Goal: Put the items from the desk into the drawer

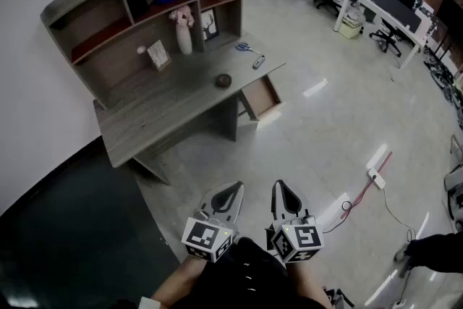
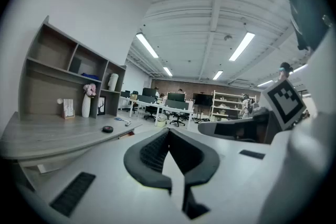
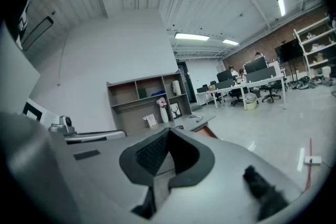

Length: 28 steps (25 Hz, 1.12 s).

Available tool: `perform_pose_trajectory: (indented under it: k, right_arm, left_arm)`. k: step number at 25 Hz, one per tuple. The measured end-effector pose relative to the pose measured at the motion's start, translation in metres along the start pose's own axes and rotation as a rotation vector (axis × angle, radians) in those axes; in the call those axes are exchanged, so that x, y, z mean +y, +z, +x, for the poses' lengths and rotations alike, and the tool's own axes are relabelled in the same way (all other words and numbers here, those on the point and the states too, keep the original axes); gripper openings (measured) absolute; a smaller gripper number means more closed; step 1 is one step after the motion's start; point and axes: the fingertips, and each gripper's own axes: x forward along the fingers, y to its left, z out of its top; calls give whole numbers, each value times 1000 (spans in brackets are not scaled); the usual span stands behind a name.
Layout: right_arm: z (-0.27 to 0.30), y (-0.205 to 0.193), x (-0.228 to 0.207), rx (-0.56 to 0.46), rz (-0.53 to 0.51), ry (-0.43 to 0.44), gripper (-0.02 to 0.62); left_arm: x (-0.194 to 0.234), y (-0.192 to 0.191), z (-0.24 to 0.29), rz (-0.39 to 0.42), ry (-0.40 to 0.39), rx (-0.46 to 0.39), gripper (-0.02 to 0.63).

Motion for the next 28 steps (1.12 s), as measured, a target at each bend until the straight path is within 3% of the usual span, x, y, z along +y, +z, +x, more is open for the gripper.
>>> perform_pose_trajectory:
  k: [10,28]
  right_arm:
    - [-10,0,17,-13,-15,19,11]
    - [-40,-21,-8,-1,-26,1,11]
  left_arm:
    - [-14,11,-12,-26,4,-2,9]
    - [-45,-9,-11,-20,54,-21,9]
